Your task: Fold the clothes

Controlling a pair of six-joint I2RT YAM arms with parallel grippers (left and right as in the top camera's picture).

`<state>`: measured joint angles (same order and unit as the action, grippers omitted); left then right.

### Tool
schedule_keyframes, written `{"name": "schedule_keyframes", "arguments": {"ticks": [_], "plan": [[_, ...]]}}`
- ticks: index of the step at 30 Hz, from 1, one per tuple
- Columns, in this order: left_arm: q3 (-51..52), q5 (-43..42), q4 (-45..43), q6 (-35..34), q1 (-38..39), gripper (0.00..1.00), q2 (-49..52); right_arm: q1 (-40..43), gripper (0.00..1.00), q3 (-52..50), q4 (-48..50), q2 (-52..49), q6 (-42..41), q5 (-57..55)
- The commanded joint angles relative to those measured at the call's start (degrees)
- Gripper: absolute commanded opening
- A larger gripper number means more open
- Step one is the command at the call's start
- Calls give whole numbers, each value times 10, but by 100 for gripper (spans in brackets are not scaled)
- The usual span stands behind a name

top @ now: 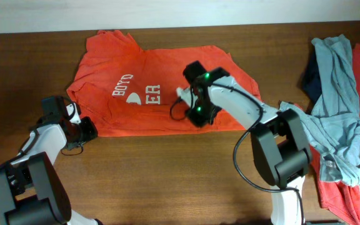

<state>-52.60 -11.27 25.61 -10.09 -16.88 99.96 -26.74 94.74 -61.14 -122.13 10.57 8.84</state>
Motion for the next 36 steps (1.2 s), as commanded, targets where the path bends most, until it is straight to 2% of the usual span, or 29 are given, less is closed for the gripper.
{"name": "schedule_keyframes", "arguments": {"ticks": [1, 13, 15, 18, 23, 36], "plan": [[3, 41, 10, 8, -1, 35, -5, 64, 24, 26, -1, 17, -81, -20], [3, 40, 12, 7, 0, 35, -5, 261, 24, 26, -24, 16, -96, -3], [3, 40, 12, 7, 0, 35, -5, 275, 25, 26, -34, 16, -96, -3], [3, 40, 12, 7, 0, 34, -5, 289, 33, 25, -42, 13, -92, -17], [3, 40, 12, 7, 0, 35, -5, 317, 33, 24, -40, -5, -96, -20], [3, 40, 12, 7, 0, 35, -5, 316, 32, 22, -28, -54, -96, -18]]}}
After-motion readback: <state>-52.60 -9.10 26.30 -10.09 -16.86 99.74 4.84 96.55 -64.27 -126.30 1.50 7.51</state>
